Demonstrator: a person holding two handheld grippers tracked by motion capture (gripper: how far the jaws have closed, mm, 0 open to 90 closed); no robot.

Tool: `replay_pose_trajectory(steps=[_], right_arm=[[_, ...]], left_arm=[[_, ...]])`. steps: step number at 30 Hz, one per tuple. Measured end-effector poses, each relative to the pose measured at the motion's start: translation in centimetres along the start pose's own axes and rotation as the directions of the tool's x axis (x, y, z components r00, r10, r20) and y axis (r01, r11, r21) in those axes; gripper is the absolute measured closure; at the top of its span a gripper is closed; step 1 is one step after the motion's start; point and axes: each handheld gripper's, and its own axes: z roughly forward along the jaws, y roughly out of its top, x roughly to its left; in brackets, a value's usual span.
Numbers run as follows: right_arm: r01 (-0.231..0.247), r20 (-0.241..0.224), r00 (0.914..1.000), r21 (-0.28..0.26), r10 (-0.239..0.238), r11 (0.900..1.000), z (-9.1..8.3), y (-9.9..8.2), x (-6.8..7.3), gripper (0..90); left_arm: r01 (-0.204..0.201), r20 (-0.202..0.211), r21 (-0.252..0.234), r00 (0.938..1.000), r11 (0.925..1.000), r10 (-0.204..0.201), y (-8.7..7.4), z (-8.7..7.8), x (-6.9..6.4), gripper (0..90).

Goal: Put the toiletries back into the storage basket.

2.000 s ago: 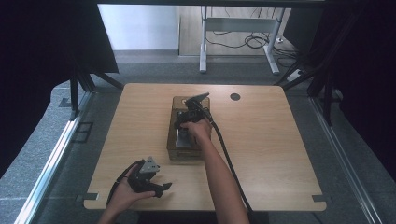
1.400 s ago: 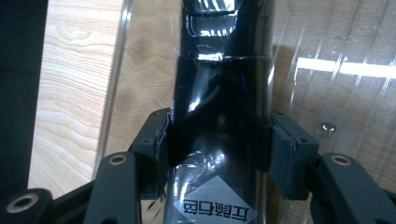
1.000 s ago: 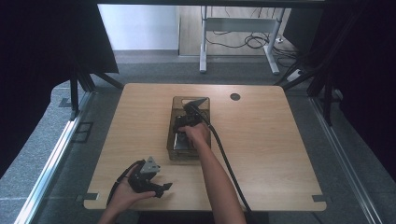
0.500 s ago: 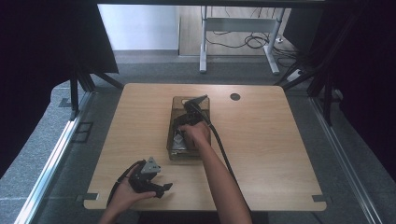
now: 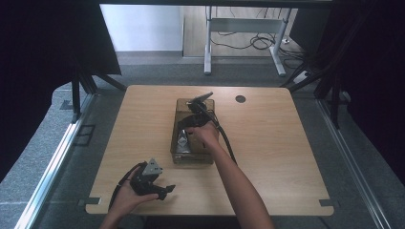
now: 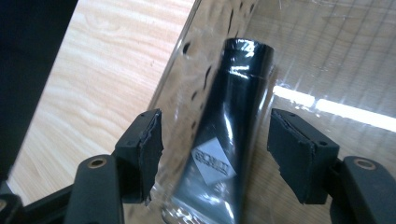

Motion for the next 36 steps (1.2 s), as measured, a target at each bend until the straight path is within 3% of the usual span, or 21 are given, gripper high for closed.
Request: replay_pose_trajectory(steps=[7, 11, 19, 23, 26, 32, 36], right_arm=[[0.122, -0.016, 0.9924, -0.017, -0.122, 0.9924, -1.7, -1.1, -0.5, 37.7], [0.208, 0.000, 0.9781, -0.038, -0.208, 0.9774, -2.7, -1.8, -0.3, 37.6], [0.316, 0.014, 0.9487, -0.070, -0.316, 0.9462, -5.3, -4.3, -0.9, 37.6], [0.332, 0.004, 0.9428, -0.113, -0.333, 0.9366, -6.9, -5.7, -1.7, 38.3], [0.362, 0.014, 0.9309, -0.155, -0.365, 0.9189, -8.4, -7.4, -2.7, 39.1], [0.369, -0.004, 0.9255, -0.213, -0.379, 0.9045, -10.2, -10.4, -4.8, 41.4], [0.360, -0.009, 0.9270, -0.258, -0.375, 0.8964, -11.1, -12.2, -6.4, 42.0]], left_arm=[[-0.007, -0.004, 0.000, 1.0000, 1.0000, 0.007, 0.0, 0.0, -0.2, 20.3], [-0.006, -0.010, 0.004, 0.9999, 1.0000, 0.006, -0.2, 0.0, -0.2, 20.3], [-0.010, -0.017, -0.015, 0.9998, 0.9998, 0.010, -0.2, -0.6, -0.6, 20.3], [-0.005, -0.024, -0.009, 0.9997, 0.9999, 0.005, -0.3, -0.5, -0.7, 20.3], [-0.006, -0.027, -0.006, 0.9996, 1.0000, 0.006, -0.4, -0.4, -0.8, 20.3], [-0.009, -0.034, -0.006, 0.9994, 0.9999, 0.009, -0.1, -0.3, -1.2, 20.3], [-0.013, -0.032, -0.010, 0.9994, 0.9999, 0.013, 0.0, -0.1, -1.5, 20.4]])
